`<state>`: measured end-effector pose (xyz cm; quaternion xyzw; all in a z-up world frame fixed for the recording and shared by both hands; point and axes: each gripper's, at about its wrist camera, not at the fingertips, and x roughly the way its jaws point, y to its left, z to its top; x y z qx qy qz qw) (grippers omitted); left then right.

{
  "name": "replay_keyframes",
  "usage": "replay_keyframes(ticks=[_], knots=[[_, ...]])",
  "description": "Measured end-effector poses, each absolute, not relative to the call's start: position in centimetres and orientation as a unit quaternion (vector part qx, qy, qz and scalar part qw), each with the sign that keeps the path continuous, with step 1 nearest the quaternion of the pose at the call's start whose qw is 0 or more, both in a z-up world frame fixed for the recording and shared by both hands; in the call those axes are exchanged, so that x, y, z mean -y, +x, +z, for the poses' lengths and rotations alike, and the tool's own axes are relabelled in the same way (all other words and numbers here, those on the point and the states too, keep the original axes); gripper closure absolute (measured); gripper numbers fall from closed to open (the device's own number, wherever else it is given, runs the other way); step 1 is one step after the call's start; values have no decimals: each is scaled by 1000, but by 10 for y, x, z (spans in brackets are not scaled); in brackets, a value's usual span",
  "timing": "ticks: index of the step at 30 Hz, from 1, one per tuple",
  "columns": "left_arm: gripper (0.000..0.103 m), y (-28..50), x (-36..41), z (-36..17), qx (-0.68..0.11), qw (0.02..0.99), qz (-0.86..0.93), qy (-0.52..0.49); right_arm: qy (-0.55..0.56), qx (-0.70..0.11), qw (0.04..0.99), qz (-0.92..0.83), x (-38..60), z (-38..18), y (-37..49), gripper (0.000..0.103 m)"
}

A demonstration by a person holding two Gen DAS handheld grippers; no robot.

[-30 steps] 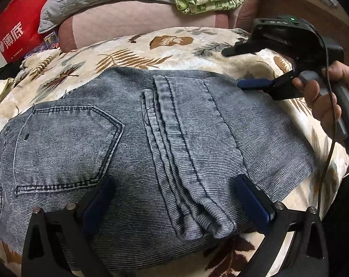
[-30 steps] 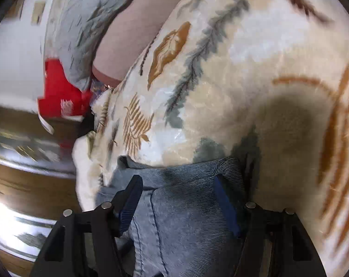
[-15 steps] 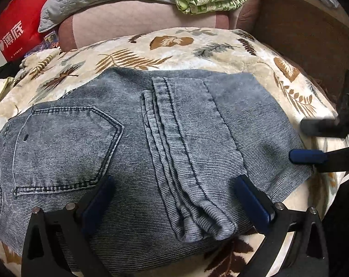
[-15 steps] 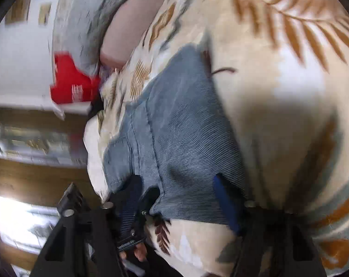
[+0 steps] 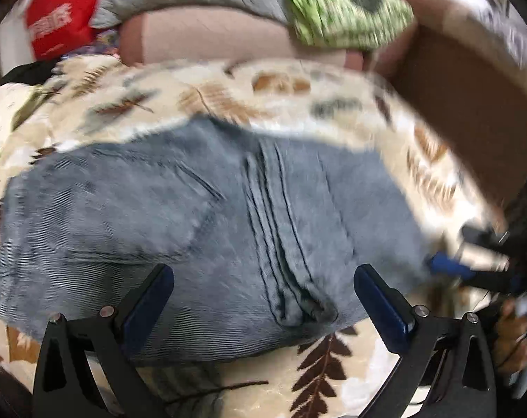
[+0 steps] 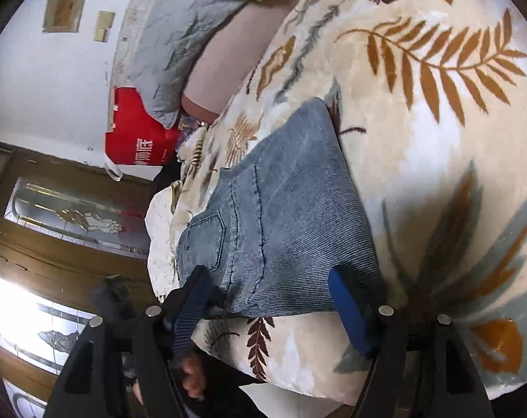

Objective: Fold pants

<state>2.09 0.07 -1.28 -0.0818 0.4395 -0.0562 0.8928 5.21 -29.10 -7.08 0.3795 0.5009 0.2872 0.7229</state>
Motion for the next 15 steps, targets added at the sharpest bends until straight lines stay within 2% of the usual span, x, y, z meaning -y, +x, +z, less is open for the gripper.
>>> replay_keyframes(ticks=[7, 15], knots=[[1, -27, -101, 9, -380, 899, 36, -212, 371, -488, 734, 295, 294, -69, 50, 29], [0, -66, -190, -26, -361, 838, 101, -395, 345, -487, 742, 306, 271, -63, 53, 29]])
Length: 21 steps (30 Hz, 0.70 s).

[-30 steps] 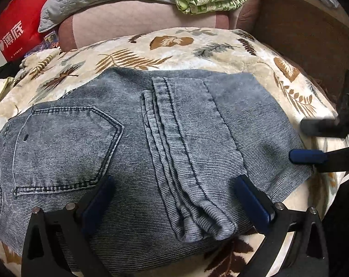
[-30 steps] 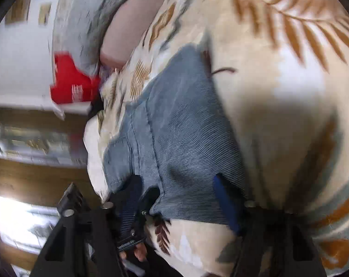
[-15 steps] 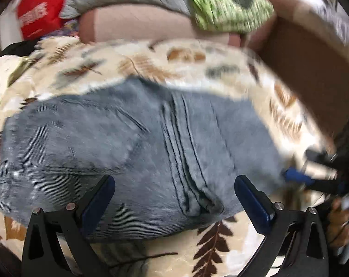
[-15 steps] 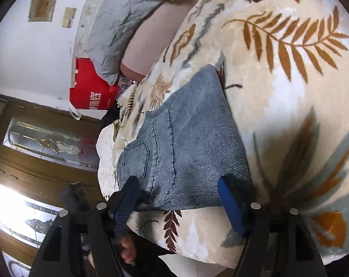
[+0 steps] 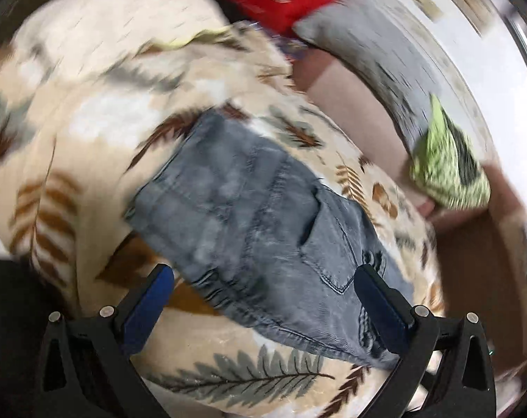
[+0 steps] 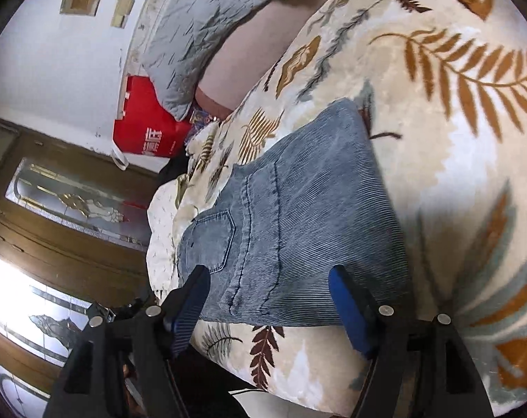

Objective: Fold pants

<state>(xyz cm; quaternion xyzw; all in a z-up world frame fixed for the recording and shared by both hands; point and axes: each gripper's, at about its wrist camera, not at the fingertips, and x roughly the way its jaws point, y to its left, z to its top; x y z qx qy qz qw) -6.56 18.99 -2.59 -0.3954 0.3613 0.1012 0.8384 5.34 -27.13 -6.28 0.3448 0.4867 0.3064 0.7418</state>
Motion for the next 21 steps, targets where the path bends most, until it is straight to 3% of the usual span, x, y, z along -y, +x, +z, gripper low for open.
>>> replay_keyframes(ticks=[10, 12, 15, 21], knots=[[1, -59, -226, -57, -354, 792, 121, -482, 280, -479, 730, 399, 186, -20, 48, 30], [1, -57, -228, -59, -355, 792, 125, -482, 273, -489, 719, 412, 163, -25, 52, 30], [1, -51, -230, -61, -359, 792, 126, -477, 229, -572, 700, 362, 128, -75, 66, 29], [1, -43, -229, -55, -357, 803, 131, -459, 242, -563, 711, 344, 136, -71, 62, 30]])
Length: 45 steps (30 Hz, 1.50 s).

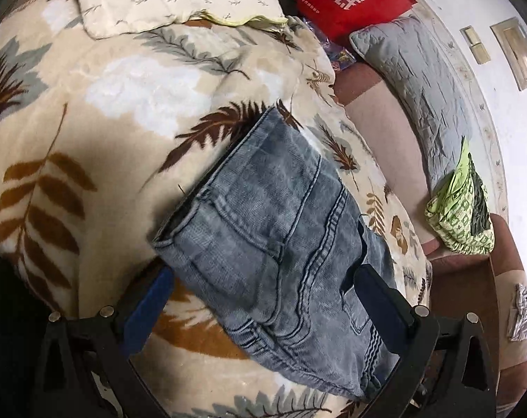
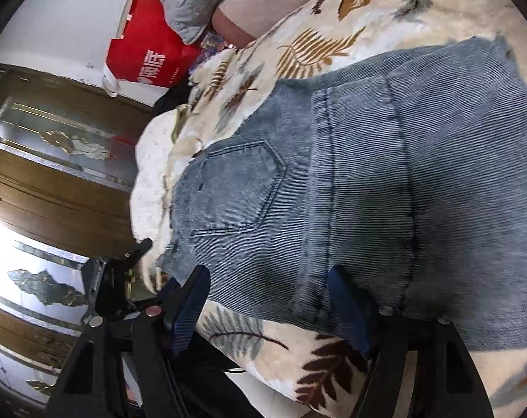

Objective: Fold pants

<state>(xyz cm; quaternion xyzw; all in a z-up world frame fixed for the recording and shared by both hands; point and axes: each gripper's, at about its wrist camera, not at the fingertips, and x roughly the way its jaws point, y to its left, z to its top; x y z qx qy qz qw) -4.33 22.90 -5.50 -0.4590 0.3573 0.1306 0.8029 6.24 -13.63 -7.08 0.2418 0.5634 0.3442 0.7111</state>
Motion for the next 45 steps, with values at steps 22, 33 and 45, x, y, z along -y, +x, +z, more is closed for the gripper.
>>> replay_keyframes(ticks=[22, 33, 45], knots=[[0, -28, -215, -59, -391, 821, 160, -383, 229, -562, 717, 344, 129, -69, 56, 28], [0, -32, -225, -62, -387, 817, 142, -404, 208, -585, 697, 360, 86, -62, 87, 28], [0, -25, -221, -61, -396, 820, 144, -386, 169, -589, 719, 327, 45, -30, 150, 29]])
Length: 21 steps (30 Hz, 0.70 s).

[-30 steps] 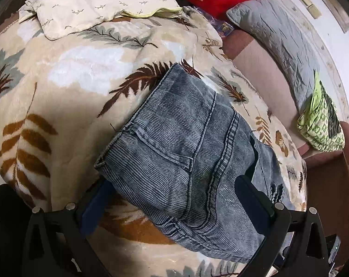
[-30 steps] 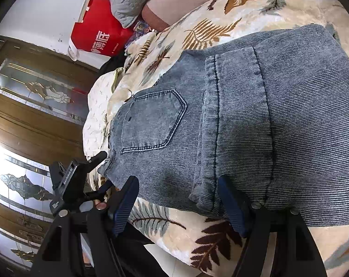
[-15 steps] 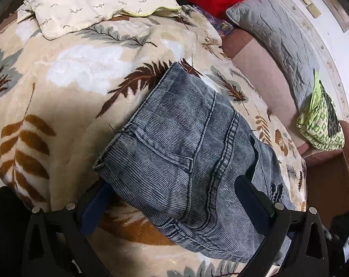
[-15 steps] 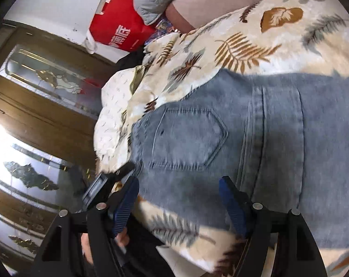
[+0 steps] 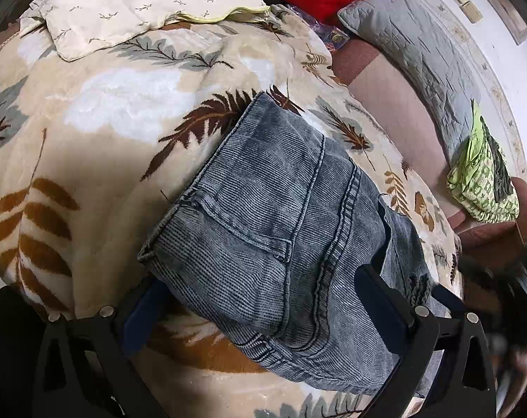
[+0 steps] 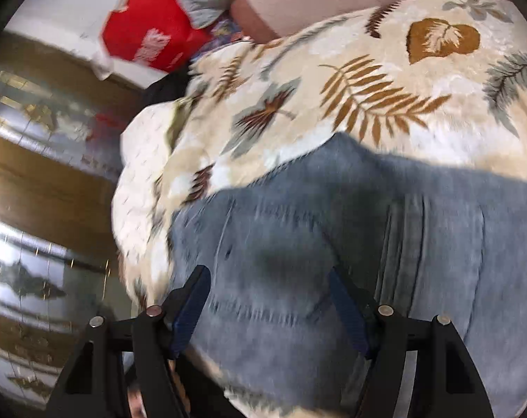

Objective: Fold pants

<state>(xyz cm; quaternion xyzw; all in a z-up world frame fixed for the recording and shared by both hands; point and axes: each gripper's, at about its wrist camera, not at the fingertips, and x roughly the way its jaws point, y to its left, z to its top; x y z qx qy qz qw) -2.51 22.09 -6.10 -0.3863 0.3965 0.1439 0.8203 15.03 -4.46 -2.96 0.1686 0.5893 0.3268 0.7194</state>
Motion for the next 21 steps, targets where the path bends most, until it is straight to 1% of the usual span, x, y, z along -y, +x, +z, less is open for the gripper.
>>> replay_keyframes(ticks=[2, 4, 5, 6, 9, 12, 14, 16, 19, 20, 21], knots=[[0, -24, -221, -61, -396, 821, 145, -386, 164, -618, 708, 300, 35, -55, 170, 28], [0, -24, -221, -62, -397, 823, 143, -381, 161, -662, 682, 267, 28, -93, 182, 27], [0, -24, -221, -62, -398, 824, 142, -379, 164, -655, 687, 267, 27, -92, 182, 21], [0, -24, -221, -62, -397, 825, 142, -377, 163, -651, 689, 274, 25, -86, 180, 20], [0, -22, -219, -62, -399, 825, 145, -374, 128, -642, 698, 291, 18, -67, 174, 20], [0, -23, -218, -61, -397, 826, 140, -374, 130, -607, 727, 295, 29, -38, 185, 20], [1, -28, -221, -58, -390, 826, 140, -383, 115, -587, 756, 267, 42, -22, 200, 20], [1, -39, -223, -45, -364, 836, 163, -378, 89, -577, 772, 249, 52, -12, 213, 20], [1, -63, -215, -2, -269, 888, 200, -315, 54, -575, 781, 236, 55, -10, 233, 23], [1, -69, -208, 14, -231, 906, 199, -294, 44, -576, 781, 236, 55, -13, 237, 26], [1, -68, -203, 21, -219, 914, 189, -283, 37, -578, 779, 239, 57, -16, 240, 29]])
